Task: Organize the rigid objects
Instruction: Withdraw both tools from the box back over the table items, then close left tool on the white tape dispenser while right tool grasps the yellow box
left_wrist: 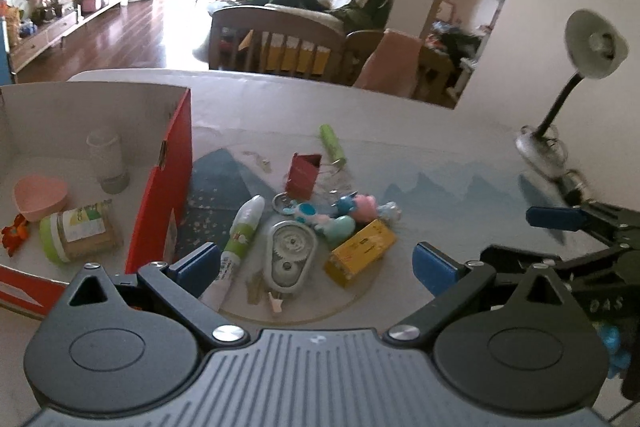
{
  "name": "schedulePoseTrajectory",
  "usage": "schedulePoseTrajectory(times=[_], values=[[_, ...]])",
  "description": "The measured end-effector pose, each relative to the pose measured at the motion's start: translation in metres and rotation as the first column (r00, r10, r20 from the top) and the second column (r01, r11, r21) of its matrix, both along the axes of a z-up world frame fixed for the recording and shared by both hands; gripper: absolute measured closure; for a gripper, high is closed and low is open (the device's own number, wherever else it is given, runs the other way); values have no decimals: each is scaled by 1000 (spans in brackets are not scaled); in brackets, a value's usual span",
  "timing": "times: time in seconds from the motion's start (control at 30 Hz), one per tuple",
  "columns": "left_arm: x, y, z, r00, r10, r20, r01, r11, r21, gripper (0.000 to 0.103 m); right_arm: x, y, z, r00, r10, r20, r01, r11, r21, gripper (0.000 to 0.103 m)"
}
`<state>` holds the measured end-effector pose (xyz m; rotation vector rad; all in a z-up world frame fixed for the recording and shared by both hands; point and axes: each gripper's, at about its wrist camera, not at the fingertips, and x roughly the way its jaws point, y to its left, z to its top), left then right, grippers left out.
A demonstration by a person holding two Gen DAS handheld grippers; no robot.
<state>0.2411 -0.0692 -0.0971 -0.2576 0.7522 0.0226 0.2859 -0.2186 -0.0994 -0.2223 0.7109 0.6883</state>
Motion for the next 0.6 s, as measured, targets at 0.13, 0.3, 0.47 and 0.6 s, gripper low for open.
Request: schedulePoseTrajectory(times=[0.13, 0.3, 0.47, 0.6], values=[[11, -6, -17, 999, 11, -37, -10, 1000, 18, 0, 4, 9, -19, 998, 61, 6, -61, 998, -31, 9], [21, -13, -36, 999, 20, -48, -17, 998, 53, 0, 16, 26, -44, 996, 92, 4, -91, 995, -51, 11], [27, -14, -51, 996, 41, -74, -36, 998, 61, 0, 23, 40, -63, 995, 97, 4, -97, 994, -44, 12], [28, -12, -58, 995, 61, -76, -57, 997, 57, 1, 28, 48, -74, 995, 95, 2, -95, 995, -29, 13]])
